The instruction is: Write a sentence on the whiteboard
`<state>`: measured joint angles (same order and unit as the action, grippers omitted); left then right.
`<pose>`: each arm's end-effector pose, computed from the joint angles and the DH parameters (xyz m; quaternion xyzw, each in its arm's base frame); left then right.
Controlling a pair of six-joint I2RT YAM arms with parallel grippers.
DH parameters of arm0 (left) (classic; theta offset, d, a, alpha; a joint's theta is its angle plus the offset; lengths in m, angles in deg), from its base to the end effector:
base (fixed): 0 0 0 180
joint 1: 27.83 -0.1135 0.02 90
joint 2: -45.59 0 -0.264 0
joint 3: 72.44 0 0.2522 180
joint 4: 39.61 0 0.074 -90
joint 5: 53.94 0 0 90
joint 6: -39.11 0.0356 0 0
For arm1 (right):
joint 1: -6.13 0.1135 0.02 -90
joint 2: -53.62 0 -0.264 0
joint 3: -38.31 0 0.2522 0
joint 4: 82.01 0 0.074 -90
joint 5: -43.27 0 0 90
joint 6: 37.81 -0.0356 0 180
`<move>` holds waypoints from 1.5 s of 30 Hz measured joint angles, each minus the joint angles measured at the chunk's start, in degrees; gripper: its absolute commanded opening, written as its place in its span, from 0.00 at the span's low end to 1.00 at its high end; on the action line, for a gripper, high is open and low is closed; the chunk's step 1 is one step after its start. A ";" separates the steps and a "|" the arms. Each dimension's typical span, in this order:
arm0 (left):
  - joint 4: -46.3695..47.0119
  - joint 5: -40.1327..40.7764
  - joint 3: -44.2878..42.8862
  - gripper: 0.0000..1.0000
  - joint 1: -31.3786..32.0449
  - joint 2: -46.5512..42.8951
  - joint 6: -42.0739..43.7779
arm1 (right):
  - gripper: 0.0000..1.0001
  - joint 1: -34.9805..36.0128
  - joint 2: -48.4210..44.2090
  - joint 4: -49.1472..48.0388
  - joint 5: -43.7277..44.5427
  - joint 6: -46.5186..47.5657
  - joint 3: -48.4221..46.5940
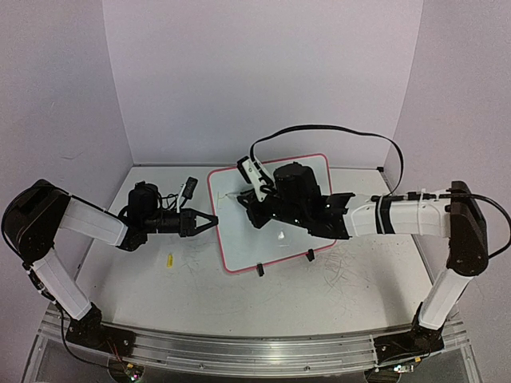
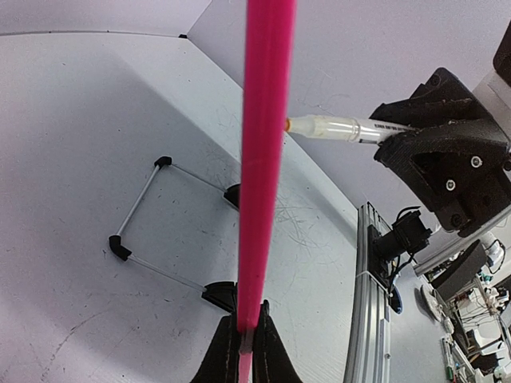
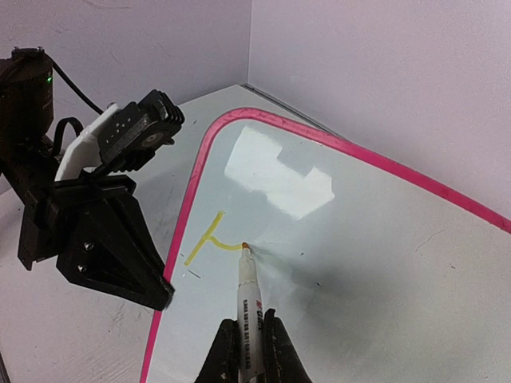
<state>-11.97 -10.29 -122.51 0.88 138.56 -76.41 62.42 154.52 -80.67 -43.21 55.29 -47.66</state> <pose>0.2626 -0.1732 0.1795 0.2591 0.7237 -0.5327 0.3541 0.2342 0.3471 0.2771 -0.3801 0.7038 0.2465 0.5472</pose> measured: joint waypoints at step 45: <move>0.02 -0.46 -0.02 0.00 0.00 0.00 0.07 | 0.00 -2.10 -0.15 -1.47 -5.48 -1.04 -0.55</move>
<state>-11.94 -10.75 -122.54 0.88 138.56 -76.35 60.32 154.37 -82.14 -48.69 54.25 -48.20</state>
